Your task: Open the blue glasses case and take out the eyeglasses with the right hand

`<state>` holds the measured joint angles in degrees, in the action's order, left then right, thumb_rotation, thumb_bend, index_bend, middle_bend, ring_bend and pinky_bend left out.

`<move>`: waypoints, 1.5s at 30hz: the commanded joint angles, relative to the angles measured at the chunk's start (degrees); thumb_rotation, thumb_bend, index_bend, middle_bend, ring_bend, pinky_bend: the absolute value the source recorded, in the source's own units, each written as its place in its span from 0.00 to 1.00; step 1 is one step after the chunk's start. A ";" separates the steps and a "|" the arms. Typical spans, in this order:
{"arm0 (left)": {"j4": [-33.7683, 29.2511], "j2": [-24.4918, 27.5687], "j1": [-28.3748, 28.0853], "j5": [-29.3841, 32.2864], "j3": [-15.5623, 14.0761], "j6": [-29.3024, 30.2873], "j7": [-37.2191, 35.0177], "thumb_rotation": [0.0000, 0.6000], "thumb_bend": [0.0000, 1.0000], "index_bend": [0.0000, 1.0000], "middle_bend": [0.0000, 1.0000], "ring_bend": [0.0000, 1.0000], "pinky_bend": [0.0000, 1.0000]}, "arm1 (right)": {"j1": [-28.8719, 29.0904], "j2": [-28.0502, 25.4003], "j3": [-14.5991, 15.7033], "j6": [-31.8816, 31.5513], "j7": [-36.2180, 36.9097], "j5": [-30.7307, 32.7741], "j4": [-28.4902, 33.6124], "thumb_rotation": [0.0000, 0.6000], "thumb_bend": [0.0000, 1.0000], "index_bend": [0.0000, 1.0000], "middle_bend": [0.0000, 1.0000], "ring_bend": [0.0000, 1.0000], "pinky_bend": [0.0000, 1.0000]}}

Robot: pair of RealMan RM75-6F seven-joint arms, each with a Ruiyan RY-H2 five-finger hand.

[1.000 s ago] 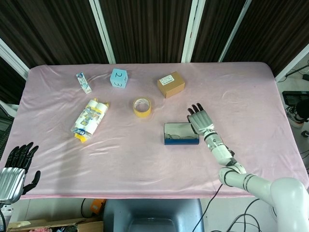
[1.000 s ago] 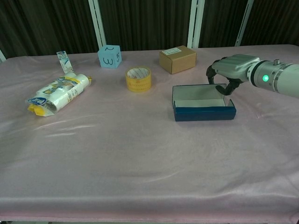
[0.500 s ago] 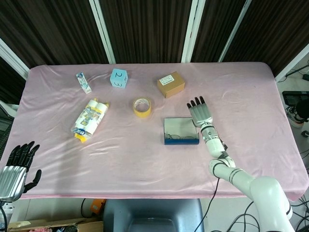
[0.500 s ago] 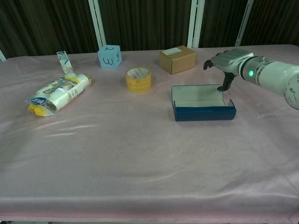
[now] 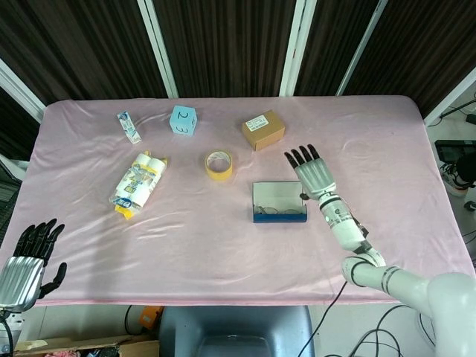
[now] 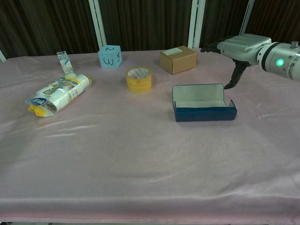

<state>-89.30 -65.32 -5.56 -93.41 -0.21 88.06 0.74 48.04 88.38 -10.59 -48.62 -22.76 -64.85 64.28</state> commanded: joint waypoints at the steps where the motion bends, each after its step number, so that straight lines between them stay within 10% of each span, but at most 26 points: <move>1: -0.07 -0.02 -0.03 -0.11 -0.05 -0.01 0.08 1.00 0.42 0.00 0.00 0.00 0.03 | -4.98 -11.78 5.45 -4.20 6.26 -9.90 17.07 1.00 0.32 0.26 0.19 0.01 0.01; 9: 0.23 0.23 0.19 -0.50 -0.06 0.79 -0.54 1.00 0.42 0.00 0.00 0.00 0.03 | -3.05 -9.91 6.18 0.49 2.73 -8.20 20.40 1.00 0.58 0.34 0.18 0.00 0.00; 45: 1.12 1.24 1.23 -0.88 -0.02 2.99 -3.94 1.00 0.42 0.00 0.00 0.00 0.04 | 0.46 1.54 7.55 4.30 -4.32 -2.59 15.46 1.00 0.63 0.38 0.18 0.00 0.00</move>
<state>-88.18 -64.07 -4.33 -94.28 -0.23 91.05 -3.20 48.66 90.27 -3.57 -44.50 -27.30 -66.97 78.91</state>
